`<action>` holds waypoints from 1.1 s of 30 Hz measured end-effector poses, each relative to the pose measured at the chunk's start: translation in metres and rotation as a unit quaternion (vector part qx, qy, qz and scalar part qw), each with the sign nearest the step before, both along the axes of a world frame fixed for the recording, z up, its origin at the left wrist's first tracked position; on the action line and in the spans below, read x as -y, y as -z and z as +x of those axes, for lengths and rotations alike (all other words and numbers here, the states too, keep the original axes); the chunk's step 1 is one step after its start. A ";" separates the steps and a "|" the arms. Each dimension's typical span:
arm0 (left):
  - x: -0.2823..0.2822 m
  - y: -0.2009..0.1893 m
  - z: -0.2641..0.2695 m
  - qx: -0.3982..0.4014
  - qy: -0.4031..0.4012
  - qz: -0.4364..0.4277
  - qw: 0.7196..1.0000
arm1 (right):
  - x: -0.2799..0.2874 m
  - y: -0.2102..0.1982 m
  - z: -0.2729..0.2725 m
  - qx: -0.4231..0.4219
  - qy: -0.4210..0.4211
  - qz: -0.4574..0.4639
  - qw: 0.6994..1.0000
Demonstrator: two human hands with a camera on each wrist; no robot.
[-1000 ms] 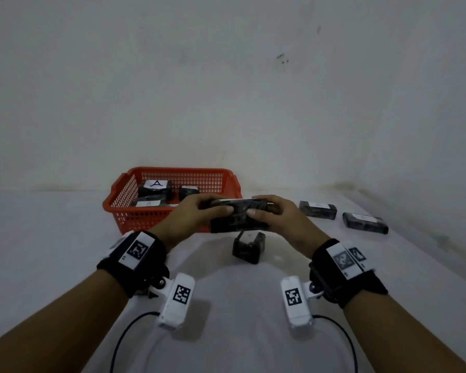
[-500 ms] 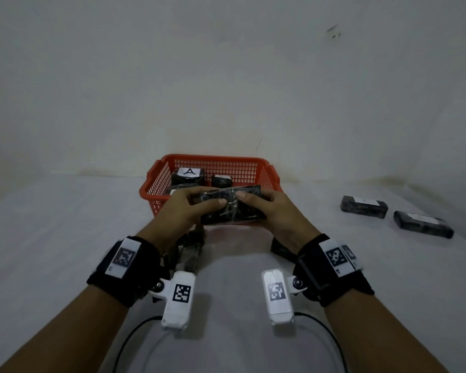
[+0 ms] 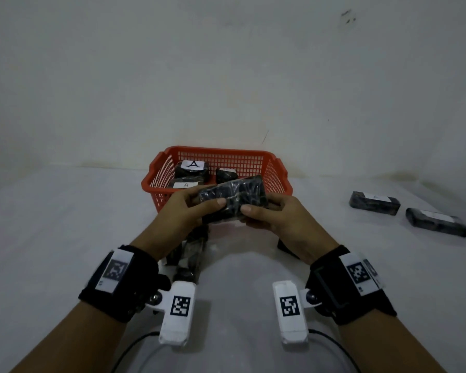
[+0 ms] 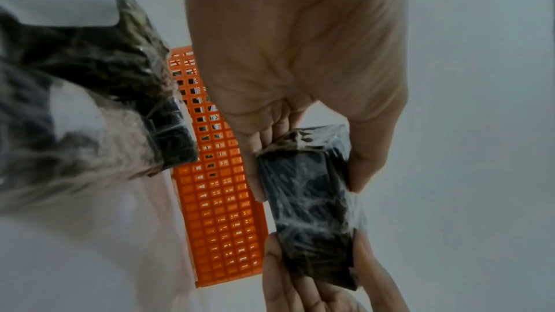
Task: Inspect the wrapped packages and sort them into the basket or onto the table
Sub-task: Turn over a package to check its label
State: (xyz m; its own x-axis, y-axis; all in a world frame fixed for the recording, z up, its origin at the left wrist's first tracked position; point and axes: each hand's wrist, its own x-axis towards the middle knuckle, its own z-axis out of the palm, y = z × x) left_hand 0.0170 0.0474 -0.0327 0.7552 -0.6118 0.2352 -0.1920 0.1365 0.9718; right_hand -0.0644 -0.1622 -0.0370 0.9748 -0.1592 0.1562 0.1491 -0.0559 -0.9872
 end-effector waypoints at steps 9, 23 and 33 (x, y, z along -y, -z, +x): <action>-0.002 0.002 -0.003 0.041 0.013 0.021 0.999 | -0.004 0.001 -0.005 0.044 0.021 0.000 0.999; -0.007 0.000 -0.005 0.109 -0.031 0.011 0.994 | -0.004 -0.003 -0.009 0.013 -0.017 0.041 0.999; -0.002 0.000 -0.012 0.036 0.009 0.059 0.998 | -0.002 0.004 -0.007 0.016 -0.021 0.072 0.997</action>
State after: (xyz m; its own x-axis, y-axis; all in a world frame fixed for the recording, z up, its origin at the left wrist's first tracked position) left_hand 0.0050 0.0491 -0.0328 0.7279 -0.6513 0.2144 -0.2614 0.0255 0.9649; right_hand -0.0714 -0.1605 -0.0411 0.9758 -0.1419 0.1661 0.1802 0.0926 -0.9793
